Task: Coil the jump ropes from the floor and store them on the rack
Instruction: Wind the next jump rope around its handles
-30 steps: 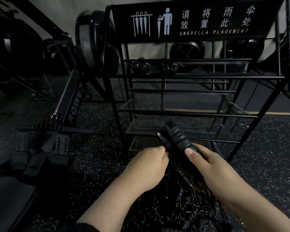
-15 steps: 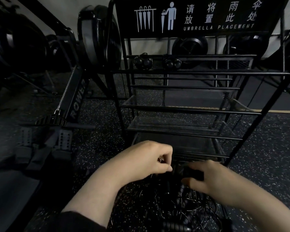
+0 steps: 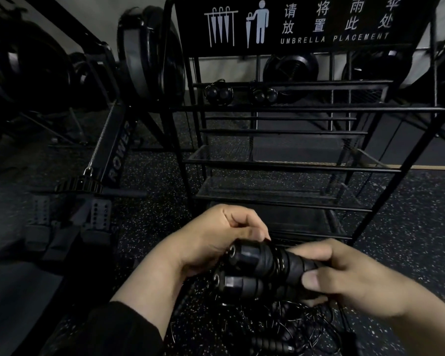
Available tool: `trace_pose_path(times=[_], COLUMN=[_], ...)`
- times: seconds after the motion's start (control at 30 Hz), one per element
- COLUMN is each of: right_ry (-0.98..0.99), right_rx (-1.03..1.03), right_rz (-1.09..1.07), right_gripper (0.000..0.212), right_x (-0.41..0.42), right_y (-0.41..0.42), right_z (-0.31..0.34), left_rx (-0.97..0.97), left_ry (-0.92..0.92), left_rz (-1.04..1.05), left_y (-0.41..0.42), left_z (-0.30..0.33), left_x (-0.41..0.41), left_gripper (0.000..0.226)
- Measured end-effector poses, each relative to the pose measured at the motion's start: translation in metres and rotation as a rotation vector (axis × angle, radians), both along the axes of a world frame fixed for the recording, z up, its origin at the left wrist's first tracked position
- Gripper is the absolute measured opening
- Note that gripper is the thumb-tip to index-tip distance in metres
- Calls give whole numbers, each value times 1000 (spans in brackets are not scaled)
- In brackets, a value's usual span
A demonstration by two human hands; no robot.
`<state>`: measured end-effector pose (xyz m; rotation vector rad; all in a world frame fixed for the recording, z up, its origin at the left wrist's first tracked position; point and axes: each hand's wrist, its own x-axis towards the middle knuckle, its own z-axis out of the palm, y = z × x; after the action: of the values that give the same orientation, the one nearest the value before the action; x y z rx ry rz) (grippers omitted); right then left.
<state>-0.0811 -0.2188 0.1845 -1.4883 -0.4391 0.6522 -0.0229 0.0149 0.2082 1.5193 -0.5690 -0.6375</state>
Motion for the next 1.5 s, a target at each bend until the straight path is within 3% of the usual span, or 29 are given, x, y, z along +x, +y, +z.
trace_pose_path(times=[0.1, 0.2, 0.3, 0.37, 0.53, 0.7, 0.8, 0.9, 0.97, 1.07, 1.17, 1.3, 1.5], right_ry=[29, 6, 4, 10, 56, 78, 22, -68, -149, -183, -126, -94, 79], right_rx=[195, 258, 194, 171, 140, 96, -74, -364, -586, -795, -752, -690, -303], right_rz=[-78, -184, -327, -382, -507, -699, -774, -800, -727, -573, -380, -188, -36], right_gripper=[45, 54, 63, 55, 32, 23, 20, 14, 8, 16, 11, 6, 44], right_x=[-2, 0, 1, 2, 3, 4, 6, 9, 11, 10, 8, 7, 1], right_y=[6, 8, 7, 8, 9, 12, 8, 5, 4, 0, -4, -6, -7], right_z=[-6, -5, -6, -6, 1, 7, 11, 4, 1, 0, 0, 7, 10], left_rx=[-73, -160, -66, -25, 33, 159, 312, 651, 764, 821, 761, 530, 156], left_ry=[119, 76, 39, 66, 98, 111, 33, -294, -437, -581, -622, -473, -239], left_rz=[96, 138, 264, 309, 324, 340, 337, 290, 266, 252, 218, 167, 95], left_y=[-7, -10, -14, -19, -25, -24, -24, -25, -25, -21, -13, -1, 3], left_z=[-8, -14, -22, -23, -21, -21, -25, -28, -27, -19, -11, -4, -1], left_x=[1, -5, -4, -3, -3, -2, 0, 1, 1, 0, 2, 6, 2], left_gripper=[33, 18, 18, 5, 34, 30, 30, 29, 34, 36, 24, 17, 7])
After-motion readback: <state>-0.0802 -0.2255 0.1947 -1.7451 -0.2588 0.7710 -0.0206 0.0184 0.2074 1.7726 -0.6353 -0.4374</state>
